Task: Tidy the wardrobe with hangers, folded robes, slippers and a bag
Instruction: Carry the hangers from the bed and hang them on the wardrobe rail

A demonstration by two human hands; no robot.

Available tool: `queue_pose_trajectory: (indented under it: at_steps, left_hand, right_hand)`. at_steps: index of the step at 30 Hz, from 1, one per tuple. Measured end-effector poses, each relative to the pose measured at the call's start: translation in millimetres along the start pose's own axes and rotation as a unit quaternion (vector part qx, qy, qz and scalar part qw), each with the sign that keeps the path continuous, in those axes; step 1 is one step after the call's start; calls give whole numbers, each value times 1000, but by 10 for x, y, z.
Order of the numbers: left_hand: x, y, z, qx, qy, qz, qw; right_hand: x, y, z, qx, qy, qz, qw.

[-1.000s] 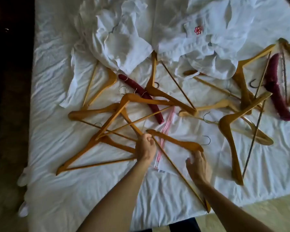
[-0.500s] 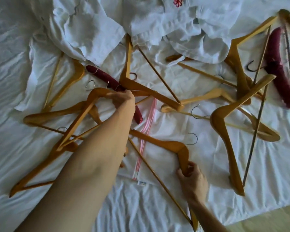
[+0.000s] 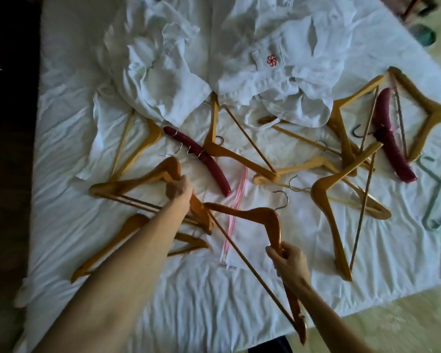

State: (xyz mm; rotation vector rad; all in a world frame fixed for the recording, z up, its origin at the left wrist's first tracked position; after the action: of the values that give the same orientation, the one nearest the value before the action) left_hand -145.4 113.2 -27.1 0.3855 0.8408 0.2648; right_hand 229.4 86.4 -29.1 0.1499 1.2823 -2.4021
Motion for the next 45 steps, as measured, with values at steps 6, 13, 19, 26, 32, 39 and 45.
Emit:
queue_pose_trajectory:
  at_steps: [6, 13, 19, 26, 32, 39, 45]
  left_hand:
    - [-957, -282, 736, 65, -66, 99, 991]
    - [-2186, -249, 1853, 157, -85, 177, 968]
    - [-3178, -674, 2616, 184, 1, 251, 950]
    - [-4193, -2129, 3552, 127, 155, 380, 903]
    - [-4781, -3758, 4450, 65, 281, 454, 843]
    - [-5306, -5807, 5395, -7, 409, 491, 769]
    - [-5954, -7214, 5877, -38, 461, 487, 741]
  right_hand:
    - [166, -1144, 723, -31, -97, 12, 995]
    - [682, -2422, 1533, -122, -255, 1, 959]
    - [1314, -3217, 2182, -192, -405, 25, 893]
    - [2446, -3247, 3626, -242, -578, 99, 773]
    - [3341, -2590, 5346, -230, -713, 148, 645]
    - [4101, -1492, 7530, -182, -811, 196, 520]
    - [4711, -726, 9156, -194, -851, 210, 441]
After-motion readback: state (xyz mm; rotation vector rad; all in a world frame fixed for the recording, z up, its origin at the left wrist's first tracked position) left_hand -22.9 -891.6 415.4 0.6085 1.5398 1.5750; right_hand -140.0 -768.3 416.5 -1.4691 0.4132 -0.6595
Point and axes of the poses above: each hand's wrist, its own z-axis away from the middle knuckle, its own x-axis out of the palm, y = z × x, the point moved 10 cm from there along -z, towards the middle knuckle, and after that the axes turned 13 degrees about -z, right-handed, at the moved point
